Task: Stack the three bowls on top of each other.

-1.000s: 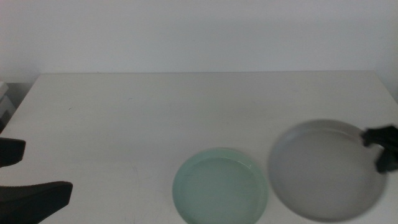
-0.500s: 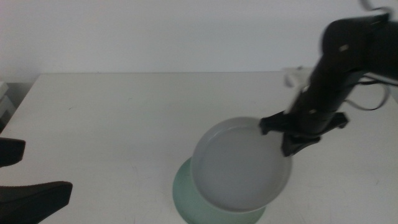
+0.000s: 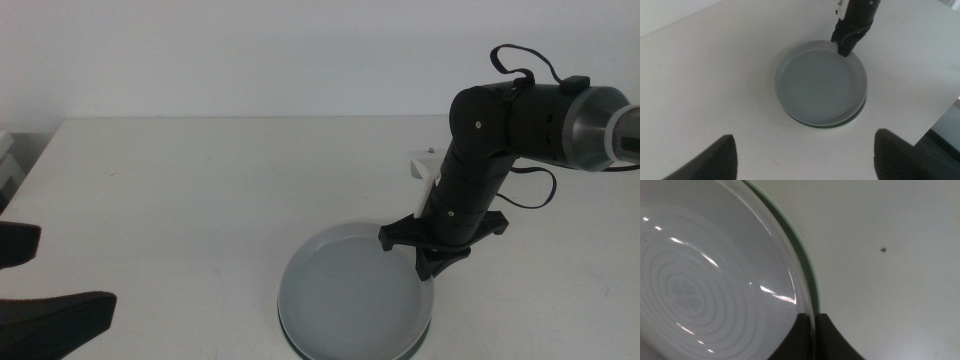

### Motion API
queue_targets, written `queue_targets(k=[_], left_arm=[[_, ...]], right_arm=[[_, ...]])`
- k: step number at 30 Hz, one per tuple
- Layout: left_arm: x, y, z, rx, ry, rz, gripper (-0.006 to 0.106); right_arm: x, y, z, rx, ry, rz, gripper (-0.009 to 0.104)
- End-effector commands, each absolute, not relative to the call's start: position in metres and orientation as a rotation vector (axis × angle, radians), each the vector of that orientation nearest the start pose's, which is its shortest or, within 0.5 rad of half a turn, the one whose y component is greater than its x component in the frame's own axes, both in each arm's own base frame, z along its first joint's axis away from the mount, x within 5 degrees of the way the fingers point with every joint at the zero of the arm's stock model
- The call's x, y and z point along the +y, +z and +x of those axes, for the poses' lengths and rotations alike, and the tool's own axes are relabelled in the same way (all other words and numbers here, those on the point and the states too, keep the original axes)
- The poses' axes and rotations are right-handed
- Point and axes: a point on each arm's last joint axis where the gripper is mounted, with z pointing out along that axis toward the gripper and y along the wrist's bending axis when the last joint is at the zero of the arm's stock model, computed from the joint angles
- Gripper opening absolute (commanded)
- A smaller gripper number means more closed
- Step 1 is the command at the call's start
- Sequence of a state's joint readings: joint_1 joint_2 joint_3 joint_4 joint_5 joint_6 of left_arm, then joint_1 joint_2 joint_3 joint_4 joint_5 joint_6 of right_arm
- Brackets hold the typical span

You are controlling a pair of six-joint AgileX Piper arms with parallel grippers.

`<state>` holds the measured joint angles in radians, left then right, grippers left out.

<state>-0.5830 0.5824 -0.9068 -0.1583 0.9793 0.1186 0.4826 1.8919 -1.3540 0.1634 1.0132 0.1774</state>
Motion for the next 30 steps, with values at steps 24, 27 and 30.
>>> queue_targets(k=[24, 27, 30], left_arm=[[-0.057, 0.398, 0.063, 1.951, -0.495, 0.695, 0.105], [-0.057, 0.399, 0.064, 1.939, -0.497, 0.689, 0.105], [-0.058, 0.401, 0.068, 1.889, -0.485, 0.67, 0.105]], right_arm=[[0.168, 0.352, 0.299, 2.656, 0.419, -0.456, 0.057], [0.152, 0.375, 0.289, 2.591, 0.417, -0.436, 0.057], [0.131, 0.393, 0.279, 2.571, 0.401, -0.396, 0.057]])
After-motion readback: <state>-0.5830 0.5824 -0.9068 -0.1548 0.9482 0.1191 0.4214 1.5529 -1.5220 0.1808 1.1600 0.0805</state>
